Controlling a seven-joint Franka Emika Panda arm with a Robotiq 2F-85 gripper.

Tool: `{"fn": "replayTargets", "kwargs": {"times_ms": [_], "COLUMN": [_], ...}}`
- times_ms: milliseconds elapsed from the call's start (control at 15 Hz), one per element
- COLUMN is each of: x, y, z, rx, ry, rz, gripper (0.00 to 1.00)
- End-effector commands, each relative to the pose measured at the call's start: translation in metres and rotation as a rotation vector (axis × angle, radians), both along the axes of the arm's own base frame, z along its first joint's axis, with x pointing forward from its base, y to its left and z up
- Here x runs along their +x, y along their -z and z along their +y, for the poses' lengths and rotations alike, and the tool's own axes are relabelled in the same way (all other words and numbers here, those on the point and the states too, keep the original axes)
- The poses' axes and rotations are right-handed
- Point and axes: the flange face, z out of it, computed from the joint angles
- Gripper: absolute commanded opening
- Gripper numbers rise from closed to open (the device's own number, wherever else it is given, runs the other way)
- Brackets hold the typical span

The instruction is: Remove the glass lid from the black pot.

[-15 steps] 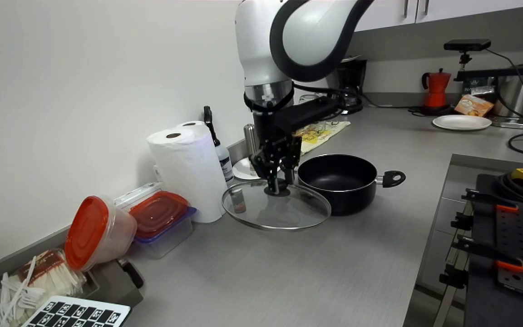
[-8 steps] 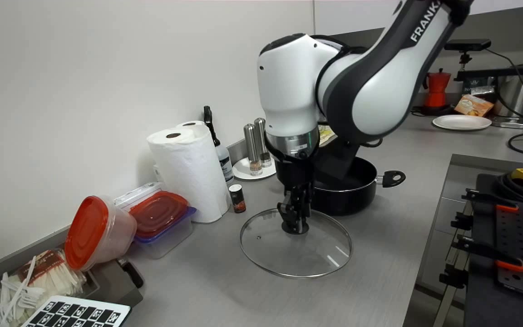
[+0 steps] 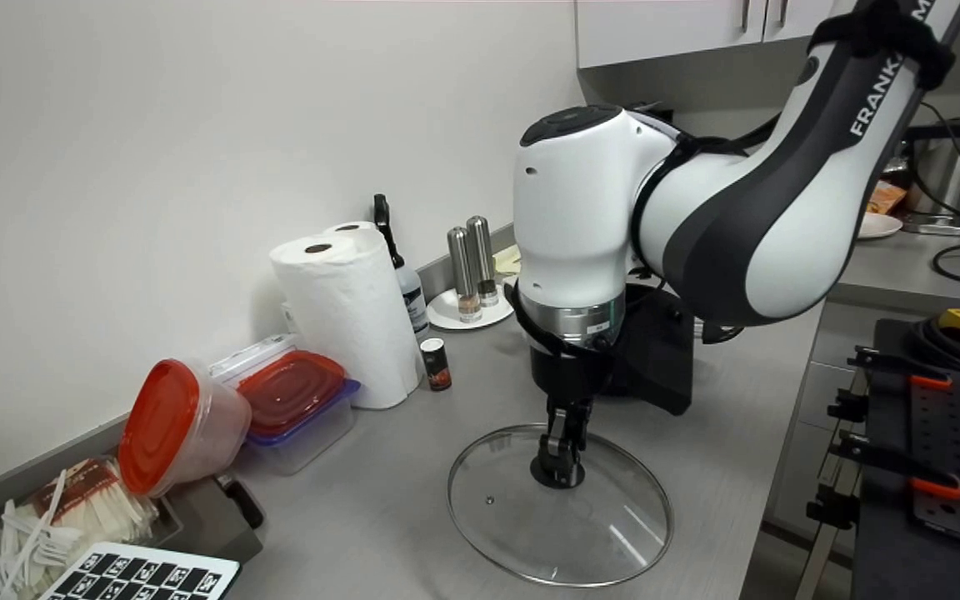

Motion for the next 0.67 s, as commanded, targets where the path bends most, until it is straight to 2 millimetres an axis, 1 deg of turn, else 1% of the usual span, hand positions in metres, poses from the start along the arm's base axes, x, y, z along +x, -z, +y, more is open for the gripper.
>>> {"fn": "replayTargets", "kwargs": {"times_ms": [0,267,600], "x": [-0.007,-0.013,-0.014], "y": [0.003,0.024,0.055], "z": [0.014,0.021,0.017], "rx": [0.001,-0.037,-0.123], "ry": [-0.077,-0.181,-0.319], "rz": [-0.042,-0.078,-0.110], "gripper": [0.22,0.22,0.22]}}
